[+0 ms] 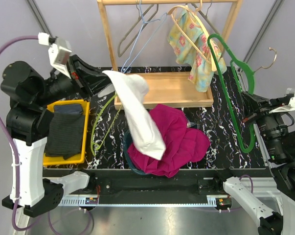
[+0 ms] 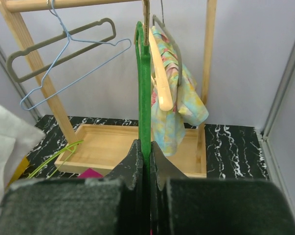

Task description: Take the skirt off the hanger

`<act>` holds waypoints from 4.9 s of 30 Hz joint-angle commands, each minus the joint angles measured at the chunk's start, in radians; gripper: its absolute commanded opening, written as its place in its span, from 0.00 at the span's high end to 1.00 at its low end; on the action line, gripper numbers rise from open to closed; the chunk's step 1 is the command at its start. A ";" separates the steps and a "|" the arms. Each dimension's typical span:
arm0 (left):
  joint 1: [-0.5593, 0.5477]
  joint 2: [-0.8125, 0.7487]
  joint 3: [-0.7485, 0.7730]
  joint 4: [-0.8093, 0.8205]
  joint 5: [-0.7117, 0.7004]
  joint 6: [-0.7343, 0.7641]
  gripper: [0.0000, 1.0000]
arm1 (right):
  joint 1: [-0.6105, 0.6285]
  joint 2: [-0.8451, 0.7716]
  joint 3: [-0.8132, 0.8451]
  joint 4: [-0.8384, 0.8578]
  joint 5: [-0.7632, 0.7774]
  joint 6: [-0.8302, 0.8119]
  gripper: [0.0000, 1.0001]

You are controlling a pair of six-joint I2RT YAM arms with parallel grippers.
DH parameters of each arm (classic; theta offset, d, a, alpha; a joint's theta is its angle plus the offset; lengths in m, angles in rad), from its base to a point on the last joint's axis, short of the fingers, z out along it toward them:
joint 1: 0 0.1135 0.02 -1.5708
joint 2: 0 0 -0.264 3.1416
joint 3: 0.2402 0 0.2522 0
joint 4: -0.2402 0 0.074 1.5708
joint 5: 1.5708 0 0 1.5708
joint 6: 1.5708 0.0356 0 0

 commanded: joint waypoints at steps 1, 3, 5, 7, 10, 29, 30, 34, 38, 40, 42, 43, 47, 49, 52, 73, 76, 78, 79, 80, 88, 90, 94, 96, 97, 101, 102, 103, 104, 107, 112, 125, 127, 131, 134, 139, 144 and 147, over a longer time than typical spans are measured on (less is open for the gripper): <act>-0.035 0.023 0.032 0.246 0.094 -0.200 1.00 | 0.001 -0.017 -0.011 0.125 -0.044 0.068 1.00; -0.065 0.013 -0.034 0.290 0.101 -0.218 1.00 | 0.001 -0.022 -0.013 0.142 -0.056 0.087 1.00; -0.091 -0.012 -0.159 0.301 0.110 -0.218 1.00 | 0.001 -0.031 -0.009 0.156 -0.074 0.105 1.00; -0.137 -0.032 -0.323 0.312 0.114 -0.208 0.94 | 0.001 -0.037 -0.005 0.173 -0.084 0.114 1.00; -0.197 -0.069 -0.504 0.309 0.107 -0.157 0.82 | 0.001 -0.043 0.012 0.193 -0.102 0.139 1.00; -0.444 0.284 -0.327 0.062 -0.274 0.300 0.63 | 0.001 -0.034 0.014 0.234 -0.215 0.217 1.00; -0.463 0.305 -0.350 0.039 -0.306 0.320 0.58 | 0.001 -0.026 0.014 0.239 -0.228 0.223 1.00; -0.635 0.319 -0.518 -0.073 -0.496 0.451 0.14 | 0.001 0.009 0.017 0.244 -0.269 0.249 1.00; -0.711 0.281 -0.655 -0.115 -0.616 0.498 0.01 | 0.003 0.026 -0.003 0.270 -0.283 0.259 1.00; -0.707 0.242 -0.665 -0.144 -0.666 0.510 0.01 | 0.001 0.050 -0.005 0.280 -0.312 0.263 1.00; -0.694 0.211 -0.607 -0.188 -0.714 0.536 0.01 | 0.001 0.096 0.004 0.276 -0.362 0.285 1.00; -0.670 0.205 -0.568 -0.240 -0.728 0.561 0.01 | 0.001 0.118 0.009 0.276 -0.386 0.298 1.00; -0.567 0.137 -0.265 -0.288 -0.818 0.588 0.01 | 0.001 0.221 -0.051 0.386 -0.517 0.409 1.00; -0.511 0.080 -0.191 -0.273 -0.922 0.582 0.01 | 0.009 0.273 -0.113 0.464 -0.558 0.478 1.00; -0.399 -0.016 -0.125 -0.273 -0.946 0.570 0.01 | 0.188 0.369 -0.112 0.547 -0.461 0.406 1.00; -0.263 -0.320 -0.249 -0.259 -0.956 0.523 0.01 | 0.699 1.382 0.300 0.906 0.152 0.180 1.00; -0.253 -0.329 -0.261 -0.259 -0.949 0.518 0.01 | 0.730 1.466 0.369 0.928 0.252 0.162 1.00; -0.248 -0.335 -0.276 -0.259 -0.944 0.515 0.01 | 0.754 1.506 0.404 0.931 0.318 0.145 0.80; -0.246 -0.340 -0.283 -0.259 -0.943 0.513 0.01 | 0.761 1.517 0.414 0.928 0.340 0.138 0.65; -0.245 -0.345 -0.289 -0.260 -0.936 0.513 0.01 | 0.768 1.532 0.425 0.919 0.358 0.121 0.54; -0.217 -0.351 -0.307 -0.254 -0.884 0.486 0.01 | 0.778 1.416 0.371 0.853 0.441 0.003 0.20; -0.208 -0.343 -0.304 -0.254 -0.870 0.478 0.01 | 0.778 1.318 0.343 0.869 0.476 -0.097 0.19; -0.197 -0.334 -0.303 -0.251 -0.854 0.464 0.01 | 0.776 1.120 0.365 0.882 0.475 -0.253 0.17; -0.193 -0.332 -0.306 -0.251 -0.852 0.457 0.01 | 0.749 1.013 0.432 0.845 0.481 -0.333 0.17; -0.190 -0.331 -0.307 -0.253 -0.852 0.453 0.01 | 0.730 0.951 0.466 0.819 0.485 -0.343 0.18; -0.173 -0.334 -0.303 -0.251 -0.806 0.441 0.01 | 0.537 0.769 0.483 0.773 0.446 -0.296 0.22; -0.170 -0.334 -0.303 -0.251 -0.806 0.440 0.01 | 0.440 0.736 0.465 0.771 0.437 -0.275 0.22; -0.168 -0.339 -0.304 -0.251 -0.801 0.441 0.01 | 0.384 0.707 0.445 0.770 0.418 -0.260 0.23; -0.165 -0.339 -0.304 -0.253 -0.801 0.441 0.01 | 0.341 0.664 0.417 0.770 0.416 -0.248 0.23; -0.162 -0.348 -0.313 -0.254 -0.797 0.440 0.01 | 0.227 0.629 0.386 0.768 0.421 -0.254 0.23; -0.156 -0.355 -0.330 -0.253 -0.786 0.435 0.01 | 0.080 0.661 0.386 0.693 0.351 -0.188 0.23; -0.154 -0.401 -0.379 -0.254 -0.775 0.469 0.01 | -0.278 0.963 0.780 0.246 -0.100 0.236 0.25; -0.154 -0.408 -0.395 -0.247 -0.775 0.469 0.01 | -0.282 1.033 0.896 0.186 -0.151 0.236 0.25; -0.154 -0.409 -0.410 -0.231 -0.771 0.463 0.01 | -0.285 1.097 0.971 0.106 -0.208 0.233 0.27; -0.154 -0.412 -0.418 -0.227 -0.769 0.460 0.01 | -0.295 1.109 0.966 0.104 -0.248 0.245 0.27; -0.154 -0.411 -0.422 -0.224 -0.777 0.463 0.01 | -0.312 1.170 1.007 0.046 -0.333 0.295 0.32; -0.154 -0.409 -0.419 -0.224 -0.781 0.463 0.01 | -0.319 1.175 0.989 0.020 -0.358 0.335 0.37; -0.154 -0.412 -0.427 -0.224 -0.783 0.461 0.01 | -0.319 1.166 0.963 0.030 -0.364 0.325 0.37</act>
